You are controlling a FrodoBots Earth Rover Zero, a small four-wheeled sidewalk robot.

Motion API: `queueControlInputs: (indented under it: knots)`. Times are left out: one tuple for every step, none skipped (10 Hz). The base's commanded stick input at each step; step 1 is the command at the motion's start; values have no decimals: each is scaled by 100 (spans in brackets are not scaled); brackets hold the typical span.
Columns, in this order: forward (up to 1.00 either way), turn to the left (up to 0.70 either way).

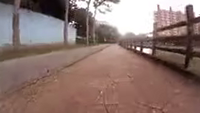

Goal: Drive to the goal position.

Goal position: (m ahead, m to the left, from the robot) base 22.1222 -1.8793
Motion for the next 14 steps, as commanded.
queueControlInputs:
  knots:
    - [70,-8]
    - [70,0]
    - [70,0]
    - [70,0]
    - [70,0]
    - [70,0]
    - [70,0]
    - [70,0]
    - [70,0]
    - [70,0]
    - [70,0]
    - [70,0]
    - [70,0]
    - [70,0]
